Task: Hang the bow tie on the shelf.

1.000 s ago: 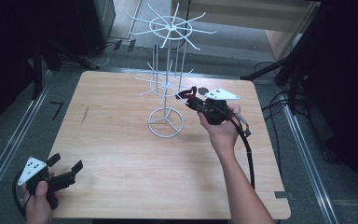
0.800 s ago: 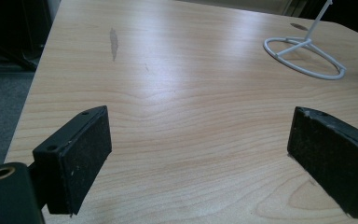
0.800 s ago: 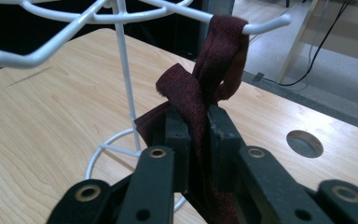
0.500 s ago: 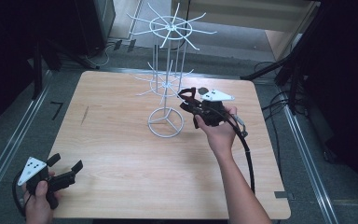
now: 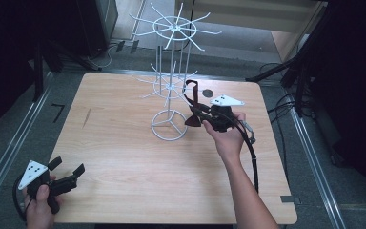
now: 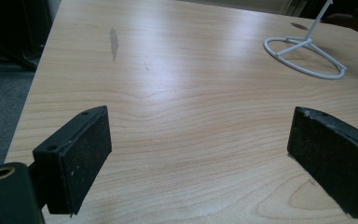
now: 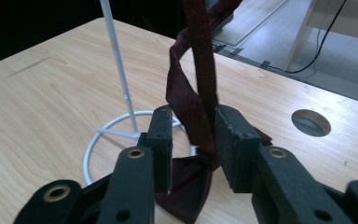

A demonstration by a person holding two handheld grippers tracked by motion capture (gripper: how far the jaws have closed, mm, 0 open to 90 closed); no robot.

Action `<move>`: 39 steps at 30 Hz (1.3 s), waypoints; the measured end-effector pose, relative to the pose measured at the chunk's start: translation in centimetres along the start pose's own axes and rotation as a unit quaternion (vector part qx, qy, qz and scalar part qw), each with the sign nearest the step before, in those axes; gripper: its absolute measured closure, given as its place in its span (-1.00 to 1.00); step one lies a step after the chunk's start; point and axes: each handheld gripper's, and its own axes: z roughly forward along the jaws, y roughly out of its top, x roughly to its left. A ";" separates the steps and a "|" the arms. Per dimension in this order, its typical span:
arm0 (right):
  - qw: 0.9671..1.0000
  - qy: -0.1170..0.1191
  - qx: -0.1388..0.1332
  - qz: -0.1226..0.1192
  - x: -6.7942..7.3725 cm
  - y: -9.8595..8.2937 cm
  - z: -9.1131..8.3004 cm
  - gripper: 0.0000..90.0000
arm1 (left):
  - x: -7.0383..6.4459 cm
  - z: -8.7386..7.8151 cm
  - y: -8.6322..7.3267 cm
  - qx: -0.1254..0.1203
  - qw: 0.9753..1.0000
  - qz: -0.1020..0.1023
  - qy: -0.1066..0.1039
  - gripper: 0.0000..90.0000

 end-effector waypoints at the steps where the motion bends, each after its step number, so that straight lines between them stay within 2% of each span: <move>1: 1.000 0.003 0.000 -0.001 -0.1 0.0 -0.1 0.49 | 0.0 0.0 0.0 0.000 1.000 0.000 0.000 -0.85; 15: 1.000 0.000 -0.006 -0.014 -0.3 -0.3 -2.2 0.34 | 0.0 0.0 0.0 0.000 1.000 0.000 0.000 -0.85; 24: 1.000 -0.006 -0.019 -0.005 -1.2 -1.2 -4.0 0.33 | 0.0 0.0 0.0 0.000 1.000 -0.001 0.001 -0.85; 39: 0.999 -0.035 -0.030 0.009 -2.7 -3.4 -6.7 0.31 | 0.0 0.0 0.0 0.003 1.000 0.002 0.001 -0.85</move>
